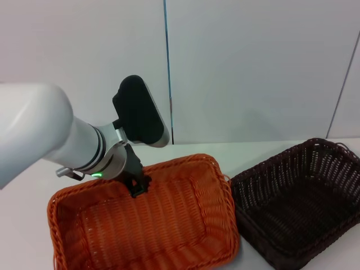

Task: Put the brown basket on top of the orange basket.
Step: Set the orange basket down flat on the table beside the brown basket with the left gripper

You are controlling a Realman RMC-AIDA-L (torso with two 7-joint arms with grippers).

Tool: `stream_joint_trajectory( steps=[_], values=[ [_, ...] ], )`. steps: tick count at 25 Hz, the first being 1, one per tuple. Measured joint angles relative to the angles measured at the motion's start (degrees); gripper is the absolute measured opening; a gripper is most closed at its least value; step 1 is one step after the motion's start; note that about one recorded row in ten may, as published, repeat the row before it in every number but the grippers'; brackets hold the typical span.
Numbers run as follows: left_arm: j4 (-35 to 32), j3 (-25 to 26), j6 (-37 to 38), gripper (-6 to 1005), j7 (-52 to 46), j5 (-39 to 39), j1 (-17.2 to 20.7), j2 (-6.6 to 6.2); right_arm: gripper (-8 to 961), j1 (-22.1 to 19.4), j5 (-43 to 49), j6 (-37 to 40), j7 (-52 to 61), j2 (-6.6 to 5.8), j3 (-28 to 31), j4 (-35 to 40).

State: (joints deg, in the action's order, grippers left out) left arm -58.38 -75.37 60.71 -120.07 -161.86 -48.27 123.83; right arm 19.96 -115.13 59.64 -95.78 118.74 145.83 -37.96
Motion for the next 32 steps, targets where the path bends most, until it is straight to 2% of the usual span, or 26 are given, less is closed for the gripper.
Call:
stream_joint_trajectory(
  steps=[6, 9, 13, 24, 32],
  values=[
    [7.27, -0.46, -3.64, 148, 3.73, -0.13, -2.18, -0.27, 792, 0.06, -0.01, 0.05, 0.09, 0.0, -0.07, -0.04],
    [11.67, 2.66, -3.07, 147, 5.67, -0.15, -4.59, -0.43, 792, 0.27, 0.0, 0.11, 0.13, 0.0, -0.13, -0.06],
    [14.27, 5.22, -1.66, 146, 7.88, -0.14, -6.17, -0.99, 792, 0.48, 0.0, 0.13, 0.15, 0.0, -0.34, -0.09],
    [15.41, 5.22, -0.91, 148, 8.61, -0.39, -6.26, -1.3, 792, 0.84, 0.0, 0.13, 0.48, -0.08, -0.92, -0.1],
    [15.16, 5.44, -0.66, 147, 8.07, -1.48, -5.95, -0.83, 792, 0.52, 0.0, 0.12, 0.64, -0.03, -1.24, -0.1]
  ],
)
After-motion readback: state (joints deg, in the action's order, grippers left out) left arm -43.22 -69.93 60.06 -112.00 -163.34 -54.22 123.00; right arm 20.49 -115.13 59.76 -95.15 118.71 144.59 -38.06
